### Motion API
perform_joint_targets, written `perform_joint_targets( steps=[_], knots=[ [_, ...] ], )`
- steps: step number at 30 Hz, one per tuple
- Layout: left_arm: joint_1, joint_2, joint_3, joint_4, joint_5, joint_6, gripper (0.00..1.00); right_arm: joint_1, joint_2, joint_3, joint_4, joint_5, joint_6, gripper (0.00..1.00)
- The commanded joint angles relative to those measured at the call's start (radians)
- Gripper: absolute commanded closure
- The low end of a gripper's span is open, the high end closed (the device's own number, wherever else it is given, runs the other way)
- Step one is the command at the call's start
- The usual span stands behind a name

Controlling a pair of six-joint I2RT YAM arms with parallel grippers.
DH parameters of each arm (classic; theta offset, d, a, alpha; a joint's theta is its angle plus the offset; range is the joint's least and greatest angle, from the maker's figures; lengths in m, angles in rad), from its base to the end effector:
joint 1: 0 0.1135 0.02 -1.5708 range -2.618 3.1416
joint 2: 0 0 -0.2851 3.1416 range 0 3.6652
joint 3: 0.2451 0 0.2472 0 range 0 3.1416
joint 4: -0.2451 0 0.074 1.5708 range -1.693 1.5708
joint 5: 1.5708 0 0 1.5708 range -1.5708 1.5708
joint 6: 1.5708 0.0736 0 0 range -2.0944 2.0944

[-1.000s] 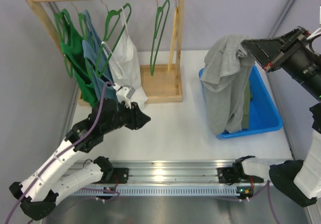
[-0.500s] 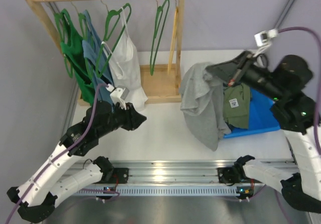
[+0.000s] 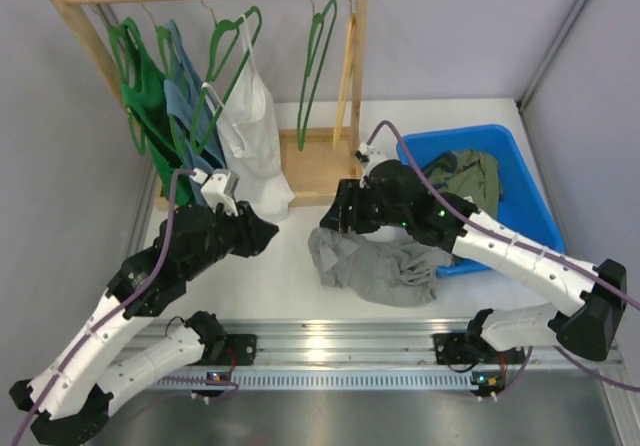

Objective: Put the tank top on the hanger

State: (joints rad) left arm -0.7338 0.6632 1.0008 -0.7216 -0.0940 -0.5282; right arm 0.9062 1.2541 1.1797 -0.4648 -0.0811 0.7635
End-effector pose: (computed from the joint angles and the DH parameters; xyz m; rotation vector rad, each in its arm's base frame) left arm 0.1073 -0.0875 0.3699 0.1440 2.0217 -0.7292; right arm 0.1811 0.2408 0.3508 -0.2169 2.2922 1.0301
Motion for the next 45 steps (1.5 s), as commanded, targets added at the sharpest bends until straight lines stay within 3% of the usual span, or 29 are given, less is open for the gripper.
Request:
perform_joint_targets(
  steps=[1,2,7,13,18,37,40,43,45],
  knots=[
    [-0.001,0.024,0.007,0.013,0.022,-0.018,0.63,0.031,-0.031,0.041,-0.022,0.174,-0.042,0.40],
    [-0.003,0.026,0.001,0.023,0.036,-0.021,0.63,0.028,-0.071,0.035,-0.050,0.211,-0.050,0.33],
    [-0.003,0.052,-0.027,0.051,0.088,-0.019,0.62,0.016,-0.226,0.011,-0.282,0.421,-0.061,0.27],
    [-0.003,0.098,-0.060,0.091,0.175,-0.019,0.63,-0.050,-0.428,-0.067,-0.540,0.554,0.055,0.48],
    [-0.004,0.119,-0.082,0.119,0.203,-0.019,0.63,-0.076,-0.534,-0.182,-0.630,0.544,0.129,0.48],
    [-0.003,0.148,-0.091,0.128,0.229,-0.010,0.63,-0.222,-0.562,-0.391,-0.488,0.437,0.051,0.48],
    [-0.003,0.153,-0.091,0.128,0.226,-0.012,0.64,-0.234,-0.559,-0.393,-0.463,0.426,0.037,0.54],
    [-0.003,0.151,-0.094,0.128,0.224,-0.010,0.64,-0.243,-0.549,-0.379,-0.446,0.420,0.020,0.66],
    [-0.003,0.153,-0.097,0.129,0.224,-0.010,0.64,-0.244,-0.539,-0.359,-0.439,0.417,0.004,0.80]
  ],
)
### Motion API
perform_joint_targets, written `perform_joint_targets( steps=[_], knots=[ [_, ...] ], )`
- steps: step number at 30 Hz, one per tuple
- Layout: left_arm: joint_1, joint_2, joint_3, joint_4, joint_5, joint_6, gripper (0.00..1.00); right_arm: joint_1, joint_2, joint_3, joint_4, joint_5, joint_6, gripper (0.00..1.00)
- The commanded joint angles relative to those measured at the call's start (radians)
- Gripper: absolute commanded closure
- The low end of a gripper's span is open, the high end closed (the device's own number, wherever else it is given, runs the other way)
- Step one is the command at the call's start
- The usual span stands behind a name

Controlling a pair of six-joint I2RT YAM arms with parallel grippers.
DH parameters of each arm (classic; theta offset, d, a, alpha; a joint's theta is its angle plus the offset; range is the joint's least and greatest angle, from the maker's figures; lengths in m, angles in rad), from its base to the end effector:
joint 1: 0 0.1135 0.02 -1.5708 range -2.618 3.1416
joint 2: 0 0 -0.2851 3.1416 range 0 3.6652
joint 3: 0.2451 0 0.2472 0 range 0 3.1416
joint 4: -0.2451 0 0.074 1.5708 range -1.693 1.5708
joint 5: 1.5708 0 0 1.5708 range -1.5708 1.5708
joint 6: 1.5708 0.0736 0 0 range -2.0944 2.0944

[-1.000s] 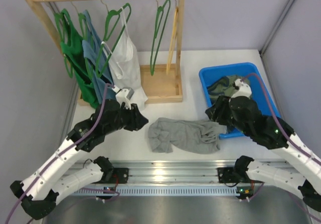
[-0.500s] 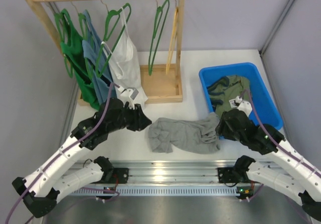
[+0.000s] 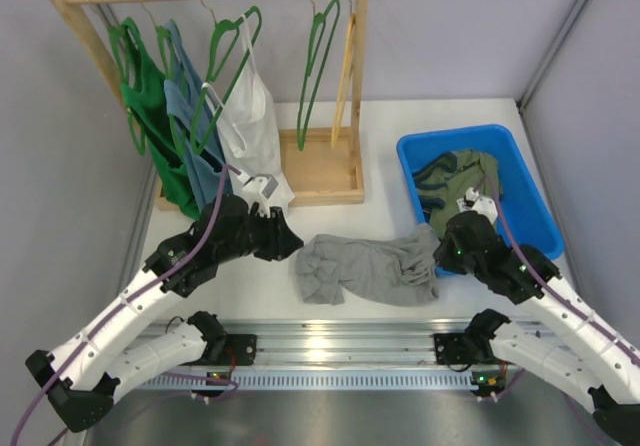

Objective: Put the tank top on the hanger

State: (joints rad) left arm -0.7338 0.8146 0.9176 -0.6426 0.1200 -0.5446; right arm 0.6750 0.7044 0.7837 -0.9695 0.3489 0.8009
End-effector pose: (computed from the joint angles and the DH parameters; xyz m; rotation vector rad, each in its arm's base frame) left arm 0.1299 -0.1290 0.3297 0.2868 2.2174 -0.8632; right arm 0.1150 0.0598 0.2656 0.3006 2.3867 0.2589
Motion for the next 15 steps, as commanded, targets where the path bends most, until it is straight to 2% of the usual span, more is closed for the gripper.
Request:
perform_joint_targets(
  steps=[1,2,4,8,10,15],
  knots=[
    [-0.003,0.001,-0.014,0.050,0.010,0.006,0.64,-0.012,0.020,0.048,0.066,-0.011,-0.038,0.85],
    [-0.004,0.001,-0.014,0.050,0.009,0.008,0.64,-0.012,0.023,0.060,0.064,-0.010,-0.042,0.94],
    [-0.003,-0.002,-0.014,0.050,0.007,0.006,0.64,-0.012,0.039,0.107,0.071,-0.013,-0.063,1.00],
    [-0.003,-0.008,-0.014,0.050,0.001,0.006,0.64,-0.006,0.096,0.204,0.116,-0.094,-0.097,1.00],
    [-0.003,-0.014,-0.014,0.049,-0.005,0.002,0.64,0.043,0.137,0.252,0.133,-0.093,-0.091,1.00],
    [-0.003,-0.032,-0.016,0.011,-0.081,-0.031,0.64,0.278,0.274,0.339,0.169,0.012,-0.017,1.00]
  ],
)
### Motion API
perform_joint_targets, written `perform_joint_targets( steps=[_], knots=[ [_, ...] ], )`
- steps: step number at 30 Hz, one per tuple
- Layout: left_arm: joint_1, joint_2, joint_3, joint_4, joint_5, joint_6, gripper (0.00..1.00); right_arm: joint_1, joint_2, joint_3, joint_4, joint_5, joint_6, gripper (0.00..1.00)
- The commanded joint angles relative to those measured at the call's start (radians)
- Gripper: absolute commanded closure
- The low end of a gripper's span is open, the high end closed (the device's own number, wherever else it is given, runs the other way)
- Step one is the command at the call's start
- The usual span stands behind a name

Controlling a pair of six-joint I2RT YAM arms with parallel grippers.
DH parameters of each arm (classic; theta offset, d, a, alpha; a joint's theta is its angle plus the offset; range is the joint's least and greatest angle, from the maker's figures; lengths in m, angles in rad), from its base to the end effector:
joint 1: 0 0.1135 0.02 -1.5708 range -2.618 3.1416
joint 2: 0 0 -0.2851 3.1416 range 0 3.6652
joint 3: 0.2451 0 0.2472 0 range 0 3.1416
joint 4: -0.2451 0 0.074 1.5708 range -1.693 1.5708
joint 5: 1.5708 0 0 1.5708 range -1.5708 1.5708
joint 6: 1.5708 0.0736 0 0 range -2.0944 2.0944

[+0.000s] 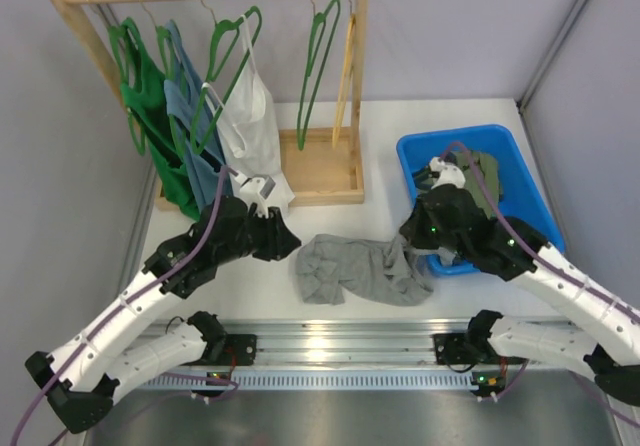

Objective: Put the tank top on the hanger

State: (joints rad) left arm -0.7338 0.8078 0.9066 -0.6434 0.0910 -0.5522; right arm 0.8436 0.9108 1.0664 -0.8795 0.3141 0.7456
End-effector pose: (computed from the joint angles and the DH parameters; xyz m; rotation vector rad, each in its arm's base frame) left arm 0.1304 -0.1266 0.3266 0.2597 2.2199 -0.8363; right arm 0.1371 0.1199 0.3398 0.0512 2.2981 0.4831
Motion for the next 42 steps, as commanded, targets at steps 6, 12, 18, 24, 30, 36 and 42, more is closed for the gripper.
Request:
perform_joint_targets(
  steps=[6,12,18,24,30,36,42],
  knots=[
    [-0.003,-0.048,-0.028,-0.021,-0.188,-0.090,0.63,0.320,0.271,0.049,0.233,0.051,0.116,1.00],
    [-0.003,-0.036,-0.070,-0.026,-0.192,-0.123,0.62,0.446,0.413,0.020,0.408,-0.033,0.135,1.00],
    [-0.004,0.024,-0.104,0.051,-0.047,-0.103,0.62,0.508,0.491,0.029,0.419,-0.043,0.130,0.88],
    [-0.021,0.100,-0.109,0.172,0.130,-0.028,0.60,0.509,0.302,-0.065,0.318,0.077,0.187,0.46],
    [-0.207,0.212,-0.064,0.237,0.079,0.002,0.60,0.508,0.042,-0.212,0.127,0.212,0.351,0.50],
    [-0.381,0.359,-0.045,0.396,-0.048,-0.019,0.60,0.508,-0.140,-0.330,-0.015,0.263,0.488,0.58],
    [-0.457,0.568,0.077,0.467,-0.134,0.049,0.58,0.508,-0.173,-0.365,-0.102,0.295,0.546,0.64]
  ],
)
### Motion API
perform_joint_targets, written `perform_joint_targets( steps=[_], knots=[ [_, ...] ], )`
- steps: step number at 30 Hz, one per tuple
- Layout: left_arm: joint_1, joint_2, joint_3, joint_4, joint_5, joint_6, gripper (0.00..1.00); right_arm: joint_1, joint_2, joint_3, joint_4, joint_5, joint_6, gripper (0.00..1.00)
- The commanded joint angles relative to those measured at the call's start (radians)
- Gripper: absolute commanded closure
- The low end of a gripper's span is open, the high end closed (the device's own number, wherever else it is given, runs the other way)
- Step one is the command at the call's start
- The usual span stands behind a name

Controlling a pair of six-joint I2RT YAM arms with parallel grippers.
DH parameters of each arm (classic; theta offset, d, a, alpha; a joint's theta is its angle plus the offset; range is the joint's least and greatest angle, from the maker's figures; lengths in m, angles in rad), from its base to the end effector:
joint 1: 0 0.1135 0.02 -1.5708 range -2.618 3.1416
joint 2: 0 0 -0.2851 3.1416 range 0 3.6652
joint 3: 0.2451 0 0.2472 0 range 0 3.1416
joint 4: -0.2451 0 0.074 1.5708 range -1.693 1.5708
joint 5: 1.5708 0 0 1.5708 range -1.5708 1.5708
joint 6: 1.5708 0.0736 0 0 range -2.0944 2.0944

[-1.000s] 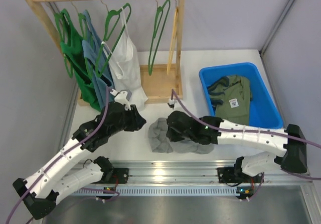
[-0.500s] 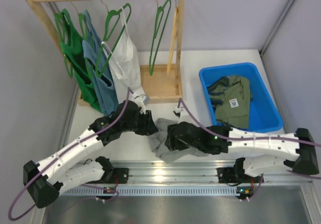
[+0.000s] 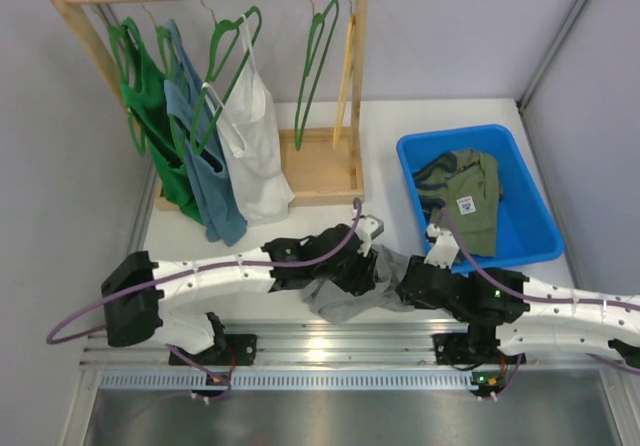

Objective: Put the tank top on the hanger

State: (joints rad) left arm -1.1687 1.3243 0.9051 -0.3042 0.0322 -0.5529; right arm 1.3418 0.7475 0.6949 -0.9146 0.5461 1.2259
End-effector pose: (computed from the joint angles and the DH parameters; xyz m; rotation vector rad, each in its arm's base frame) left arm 0.1170 -0.2811 0.2495 0.7666 2.3512 -0.8718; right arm 0.0670 0.1191 0.2419 0.0701 2.4153 0.5279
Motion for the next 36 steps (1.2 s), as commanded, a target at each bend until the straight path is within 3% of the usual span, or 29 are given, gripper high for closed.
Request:
perform_joint_targets(
  steps=[1,9,22,24,25,26,28,36],
  knots=[
    [-0.026,0.106,0.110,0.126,-0.084,0.060,0.58,0.010,-0.014,0.011,-0.090,0.069,0.070,0.65],
    [-0.046,0.289,0.242,0.066,-0.118,0.102,0.59,0.011,-0.092,0.049,-0.197,0.132,0.107,0.68],
    [-0.057,0.420,0.270,0.057,-0.176,0.107,0.59,0.010,-0.089,0.060,-0.213,0.146,0.096,0.68],
    [-0.059,0.415,0.265,0.057,-0.184,0.110,0.67,0.011,-0.083,0.055,-0.195,0.141,0.090,0.68],
    [-0.060,0.411,0.262,0.054,-0.189,0.108,0.74,0.010,-0.082,0.048,-0.185,0.137,0.074,0.67],
    [-0.060,0.405,0.259,0.050,-0.196,0.101,0.89,0.010,-0.071,0.045,-0.173,0.127,0.064,0.66],
    [-0.060,0.360,0.238,0.037,-0.235,0.087,1.00,0.010,-0.050,0.037,-0.136,0.114,0.035,0.66],
    [-0.026,0.028,0.025,0.045,-0.324,-0.059,1.00,-0.064,0.170,0.023,0.098,0.061,-0.163,0.66]
  ],
)
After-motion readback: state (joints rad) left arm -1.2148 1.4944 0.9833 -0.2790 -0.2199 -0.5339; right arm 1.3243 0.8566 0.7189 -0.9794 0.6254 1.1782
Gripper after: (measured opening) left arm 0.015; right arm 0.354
